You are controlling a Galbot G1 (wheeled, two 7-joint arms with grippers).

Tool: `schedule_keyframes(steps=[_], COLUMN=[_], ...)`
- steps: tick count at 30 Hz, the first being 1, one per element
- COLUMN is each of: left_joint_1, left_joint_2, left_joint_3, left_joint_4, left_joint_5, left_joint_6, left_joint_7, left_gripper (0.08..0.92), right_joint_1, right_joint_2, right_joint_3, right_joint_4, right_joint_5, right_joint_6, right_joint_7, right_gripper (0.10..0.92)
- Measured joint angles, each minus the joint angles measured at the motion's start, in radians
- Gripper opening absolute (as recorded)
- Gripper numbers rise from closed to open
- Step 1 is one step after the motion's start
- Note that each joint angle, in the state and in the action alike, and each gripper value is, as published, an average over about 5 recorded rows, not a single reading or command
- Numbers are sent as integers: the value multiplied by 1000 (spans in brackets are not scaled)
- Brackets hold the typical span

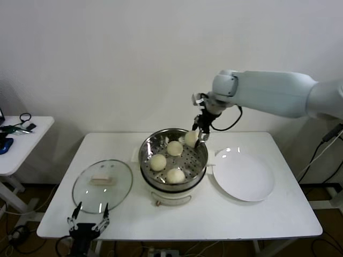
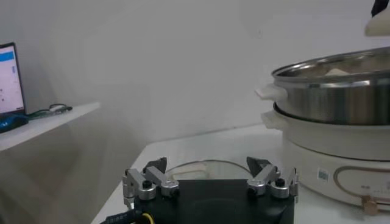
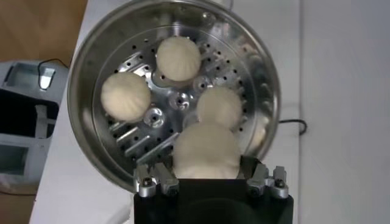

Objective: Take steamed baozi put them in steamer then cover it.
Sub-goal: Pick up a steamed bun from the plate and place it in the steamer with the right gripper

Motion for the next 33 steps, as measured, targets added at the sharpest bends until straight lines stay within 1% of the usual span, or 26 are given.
schedule_keyframes(steps=[10,24,30,33], left_joint_1=[-10,-34,-46,-47], left_joint_2=[15,10,4,3], left_joint_3=[-12,-10,-7,-8], left_joint_4=[4,7,4,4], left_joint_5=[-9,-4,3,4], left_joint_6=[-1,16,23,24], left_joint_7=[0,2,2,2], left_gripper=[823,823,823,823], right_joint_1=[-62,-133,-145,-145], right_joint_2=[67,71,61,53], right_joint_3=[-29,-34,-20,-15], right_joint_4=[-14,-32,-37,-34], right_joint_5=[-11,-52,-56,-58], right_joint_6=[-8,-9,-15,-16], right_joint_7=[18,38,52,53], right_gripper=[721,726,803,820])
